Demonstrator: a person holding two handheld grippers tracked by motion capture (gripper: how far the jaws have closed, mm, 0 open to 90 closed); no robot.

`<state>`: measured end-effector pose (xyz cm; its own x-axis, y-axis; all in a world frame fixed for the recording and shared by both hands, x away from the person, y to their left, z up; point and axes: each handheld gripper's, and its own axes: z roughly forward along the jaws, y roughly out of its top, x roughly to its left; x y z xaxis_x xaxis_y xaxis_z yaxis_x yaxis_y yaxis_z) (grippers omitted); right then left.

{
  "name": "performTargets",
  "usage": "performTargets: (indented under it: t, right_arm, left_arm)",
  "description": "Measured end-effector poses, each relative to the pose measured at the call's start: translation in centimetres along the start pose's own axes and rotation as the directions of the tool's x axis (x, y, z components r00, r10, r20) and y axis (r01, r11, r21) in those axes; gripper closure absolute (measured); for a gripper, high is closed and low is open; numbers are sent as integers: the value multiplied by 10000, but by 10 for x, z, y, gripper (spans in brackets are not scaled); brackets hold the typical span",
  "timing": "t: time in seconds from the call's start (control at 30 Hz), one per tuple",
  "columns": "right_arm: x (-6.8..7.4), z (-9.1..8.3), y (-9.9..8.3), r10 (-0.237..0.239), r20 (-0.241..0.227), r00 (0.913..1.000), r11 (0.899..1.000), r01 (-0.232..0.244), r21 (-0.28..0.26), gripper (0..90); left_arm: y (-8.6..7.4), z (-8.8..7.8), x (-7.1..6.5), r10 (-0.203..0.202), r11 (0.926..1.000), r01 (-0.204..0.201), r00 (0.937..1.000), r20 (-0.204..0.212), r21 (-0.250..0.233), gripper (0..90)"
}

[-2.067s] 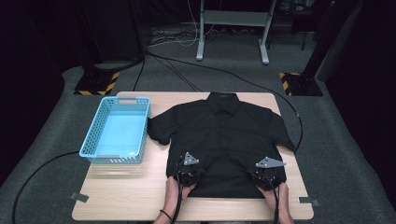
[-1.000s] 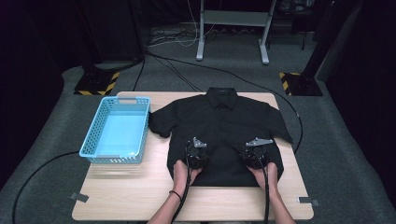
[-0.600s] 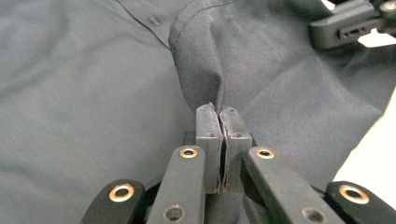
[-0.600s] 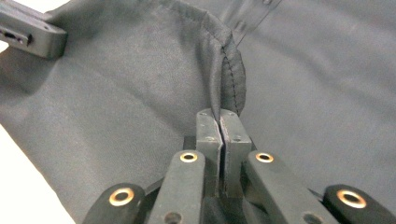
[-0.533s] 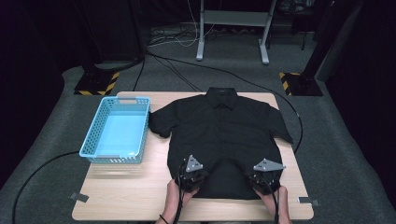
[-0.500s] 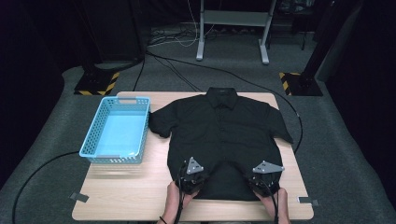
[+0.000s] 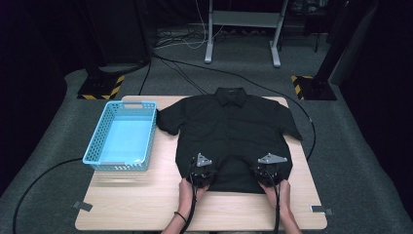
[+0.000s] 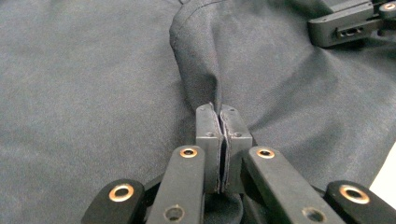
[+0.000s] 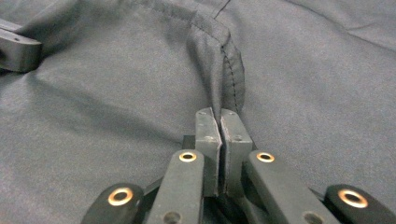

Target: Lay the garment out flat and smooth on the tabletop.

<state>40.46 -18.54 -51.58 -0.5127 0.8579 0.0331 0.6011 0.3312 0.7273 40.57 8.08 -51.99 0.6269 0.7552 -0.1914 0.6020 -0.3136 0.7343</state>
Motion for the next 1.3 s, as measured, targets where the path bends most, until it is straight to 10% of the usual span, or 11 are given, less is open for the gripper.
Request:
performTargets:
  t: [0.53, 1.07, 1.3]
  right_arm:
    - [15, -25, 0, -366, -66, 9993, 9978, 362, -563, 877]
    - [39, -71, -50, -670, -330, 9972, 9899, 623, -1274, 866]
    - [51, -110, -77, -796, -838, 9933, 9818, 636, -1790, 708]
  left_arm:
    - [-11, -30, -7, 443, 9959, -417, 9986, 303, -797, 879]
    - [-52, -57, -34, 1292, 9869, -1168, 9853, 1119, -1113, 873]
    - [-68, -83, -36, 1588, 9846, -1428, 9719, 1735, -1012, 656]
